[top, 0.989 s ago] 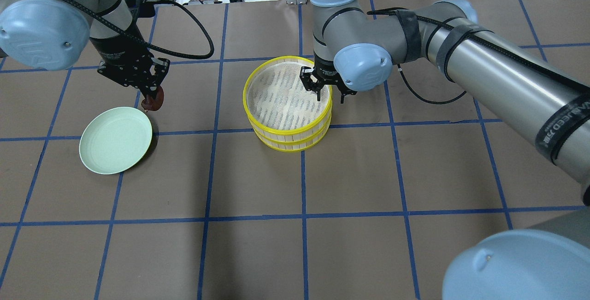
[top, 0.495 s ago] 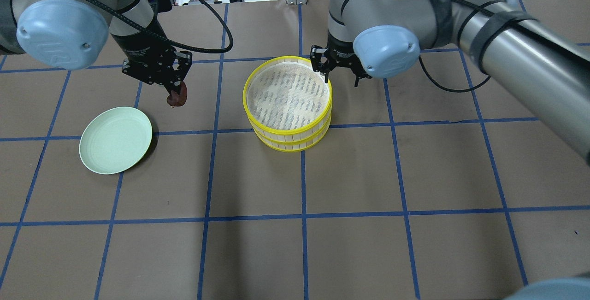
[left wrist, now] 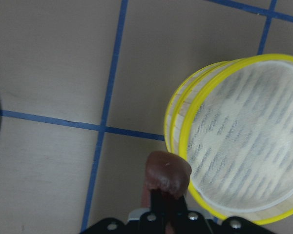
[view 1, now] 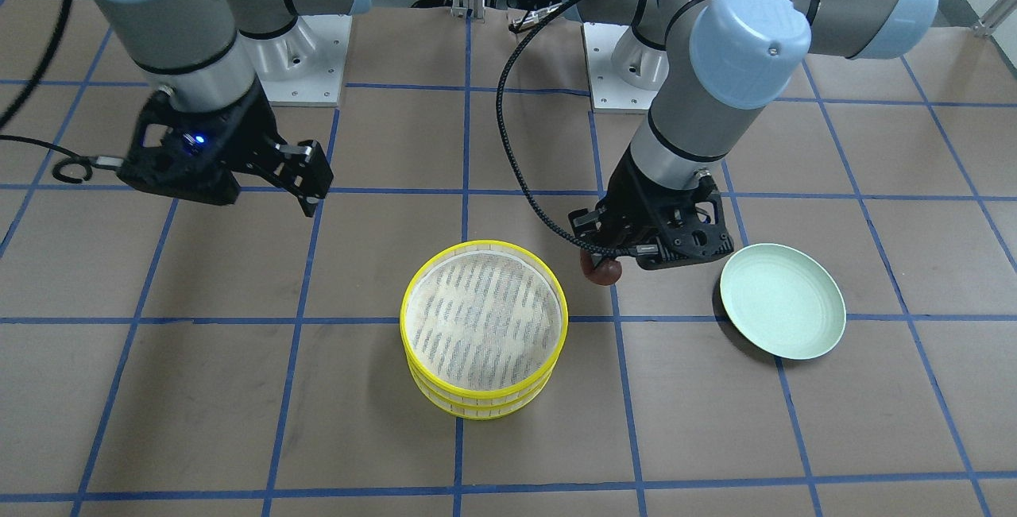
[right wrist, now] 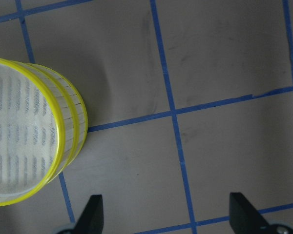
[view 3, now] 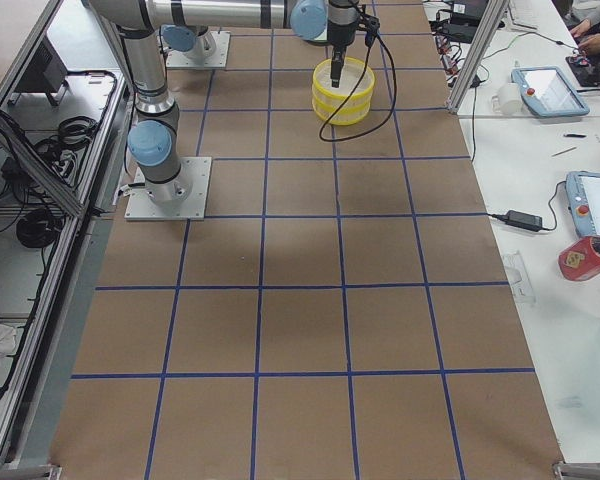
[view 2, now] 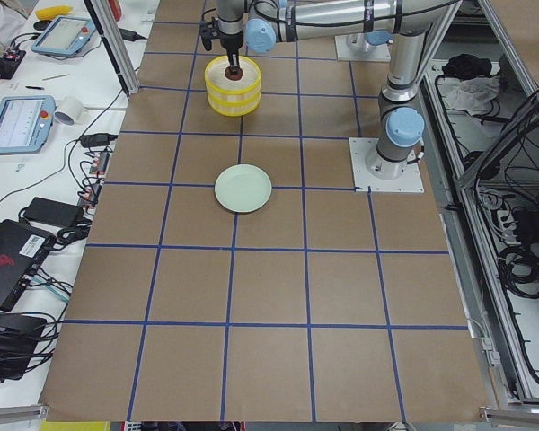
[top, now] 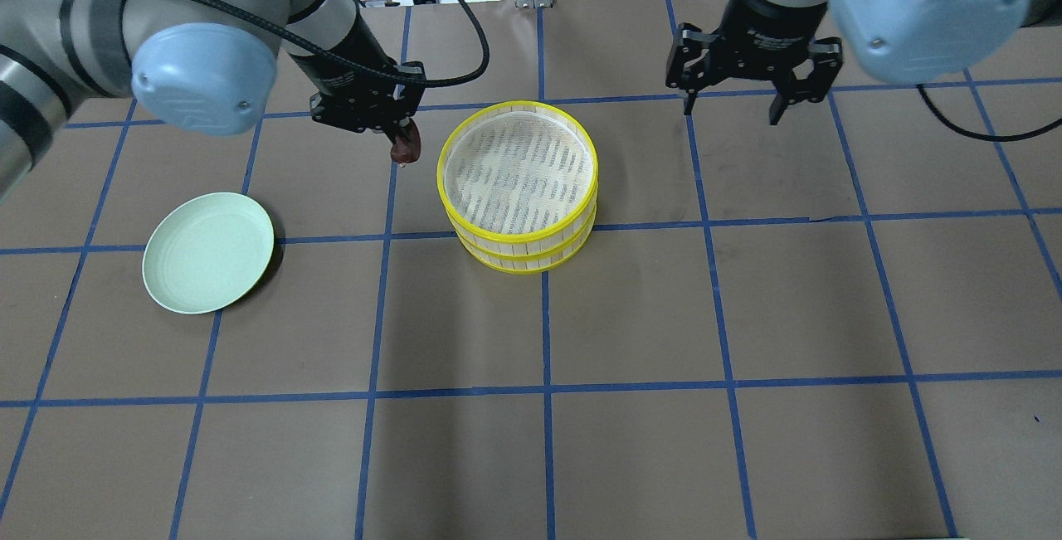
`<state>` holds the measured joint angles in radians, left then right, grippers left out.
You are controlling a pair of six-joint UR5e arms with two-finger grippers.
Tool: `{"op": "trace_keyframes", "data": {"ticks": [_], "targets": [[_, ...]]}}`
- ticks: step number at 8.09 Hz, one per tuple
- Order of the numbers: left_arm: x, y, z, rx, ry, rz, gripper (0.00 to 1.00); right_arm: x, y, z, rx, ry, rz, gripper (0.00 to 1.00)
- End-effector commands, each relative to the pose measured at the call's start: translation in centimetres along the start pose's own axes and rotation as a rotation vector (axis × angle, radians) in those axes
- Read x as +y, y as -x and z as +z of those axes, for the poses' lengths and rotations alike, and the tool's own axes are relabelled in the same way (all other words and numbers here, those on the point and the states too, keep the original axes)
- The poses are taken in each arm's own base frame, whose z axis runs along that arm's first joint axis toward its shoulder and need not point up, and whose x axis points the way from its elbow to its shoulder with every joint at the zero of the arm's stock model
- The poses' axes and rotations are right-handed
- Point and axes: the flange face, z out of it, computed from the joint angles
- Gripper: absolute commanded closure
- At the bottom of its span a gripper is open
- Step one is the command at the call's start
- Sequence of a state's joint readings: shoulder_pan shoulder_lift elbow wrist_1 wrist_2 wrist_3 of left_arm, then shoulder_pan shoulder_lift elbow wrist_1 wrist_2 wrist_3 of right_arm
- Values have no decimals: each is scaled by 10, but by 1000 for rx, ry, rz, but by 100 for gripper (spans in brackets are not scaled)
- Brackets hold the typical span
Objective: Place buns in different layers of steamer
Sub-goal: 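Carry the brown bun toward the steamer with the left gripper while the right withdraws, then lower the brown bun into the top steamer tier and open the left gripper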
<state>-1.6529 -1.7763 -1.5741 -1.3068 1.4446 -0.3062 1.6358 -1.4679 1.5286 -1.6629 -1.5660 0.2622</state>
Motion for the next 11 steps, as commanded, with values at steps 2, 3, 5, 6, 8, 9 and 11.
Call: {"op": "trace_keyframes", "data": {"ticks": [2,3,5,6,8,9,11], "targets": [[-11,-76,69,125,-84,-87,100,20,-61,-45,6,13,-8,0],[-11,-82,82,124,-79,-88,100,21,-61,-42,4,15,-8,0],[-7,-94,106,181,-4,-78,100,21,-61,-41,5,16,-7,0],[-1,-100,113,177,8,-69,93,21,-61,-41,5,16,-7,0],[0,-100,111,170,6,-64,16,20,-61,-40,3,18,-5,0],[2,-99,106,166,4,-64,7,20,-61,-40,3,18,-4,0],[8,-97,85,147,-10,-60,4,19,-60,-38,1,22,-5,0]]}}
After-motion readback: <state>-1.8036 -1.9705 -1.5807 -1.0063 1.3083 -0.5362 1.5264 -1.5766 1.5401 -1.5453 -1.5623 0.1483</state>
